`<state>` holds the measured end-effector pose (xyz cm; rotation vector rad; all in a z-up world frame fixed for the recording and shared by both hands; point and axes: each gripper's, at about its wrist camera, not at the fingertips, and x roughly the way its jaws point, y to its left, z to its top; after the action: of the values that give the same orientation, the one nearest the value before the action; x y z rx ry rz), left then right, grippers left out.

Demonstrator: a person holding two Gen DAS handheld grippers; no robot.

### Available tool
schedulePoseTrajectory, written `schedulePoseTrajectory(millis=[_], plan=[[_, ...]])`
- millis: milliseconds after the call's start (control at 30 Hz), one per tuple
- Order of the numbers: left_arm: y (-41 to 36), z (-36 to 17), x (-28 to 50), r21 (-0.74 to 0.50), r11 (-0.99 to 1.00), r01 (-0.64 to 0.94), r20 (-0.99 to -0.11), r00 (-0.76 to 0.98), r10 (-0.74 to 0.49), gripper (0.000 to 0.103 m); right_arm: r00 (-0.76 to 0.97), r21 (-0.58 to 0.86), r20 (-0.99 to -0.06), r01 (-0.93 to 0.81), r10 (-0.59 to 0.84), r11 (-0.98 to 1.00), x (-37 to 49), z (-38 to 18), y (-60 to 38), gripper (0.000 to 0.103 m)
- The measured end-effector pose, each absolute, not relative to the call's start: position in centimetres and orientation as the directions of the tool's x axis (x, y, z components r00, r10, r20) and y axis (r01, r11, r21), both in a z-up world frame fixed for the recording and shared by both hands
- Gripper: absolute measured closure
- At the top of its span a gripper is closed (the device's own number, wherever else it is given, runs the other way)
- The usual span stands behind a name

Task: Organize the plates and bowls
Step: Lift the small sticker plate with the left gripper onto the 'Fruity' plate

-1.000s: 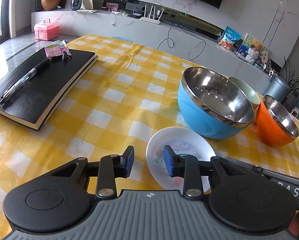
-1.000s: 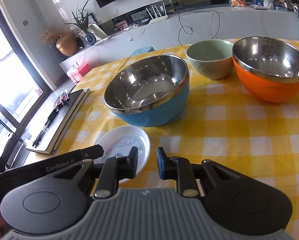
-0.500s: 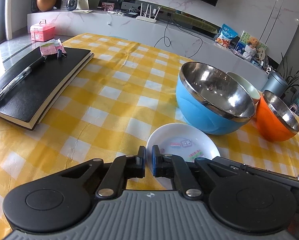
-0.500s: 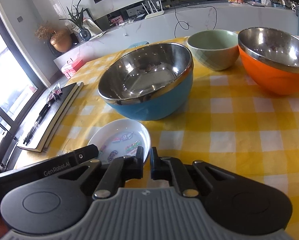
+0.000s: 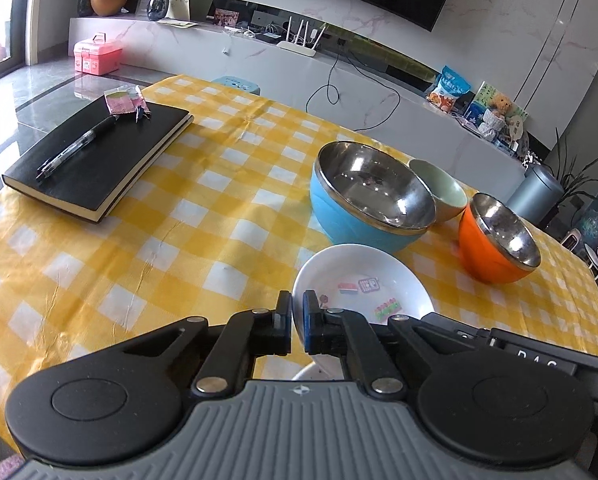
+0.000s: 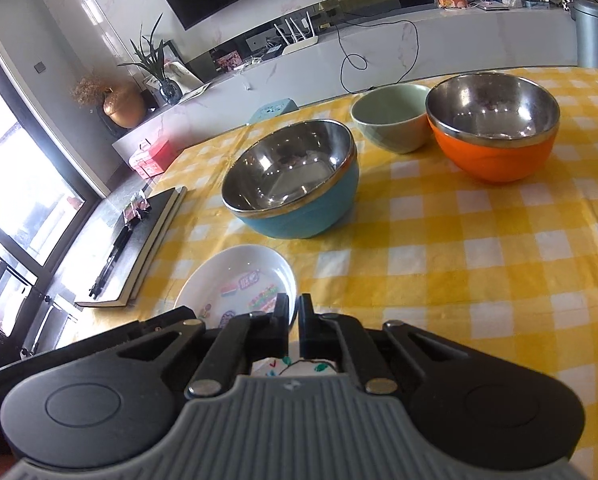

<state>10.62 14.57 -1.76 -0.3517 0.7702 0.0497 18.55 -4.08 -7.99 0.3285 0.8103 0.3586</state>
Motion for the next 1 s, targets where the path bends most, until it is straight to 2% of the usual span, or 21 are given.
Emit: schedulePoseTrajectory(millis=[300, 633, 1000], plan=[[12.5, -0.2, 7.5, -0.292, 0.943, -0.158, -0.691, 0.717, -0.094, 0.098, 0.635, 0.445, -0.636, -0.162, 0.438, 0.881, 14.7, -6.8, -6.4, 0.102], [11.2, -1.1, 5.0, -0.325, 0.934, -0.146, -0.710, 0.691, -0.139, 0.098, 0.608, 0.480, -0.658, -0.116, 0.444, 0.870, 12.2, -7.8, -9.0, 0.103], [11.5, -3.2, 4.7, -0.321, 0.929, -0.183, -0.746, 0.653, -0.129, 0.098, 0.578, 0.480, -0.685, -0.098, 0.442, 0.872, 11.9, -9.2, -9.1, 0.103]])
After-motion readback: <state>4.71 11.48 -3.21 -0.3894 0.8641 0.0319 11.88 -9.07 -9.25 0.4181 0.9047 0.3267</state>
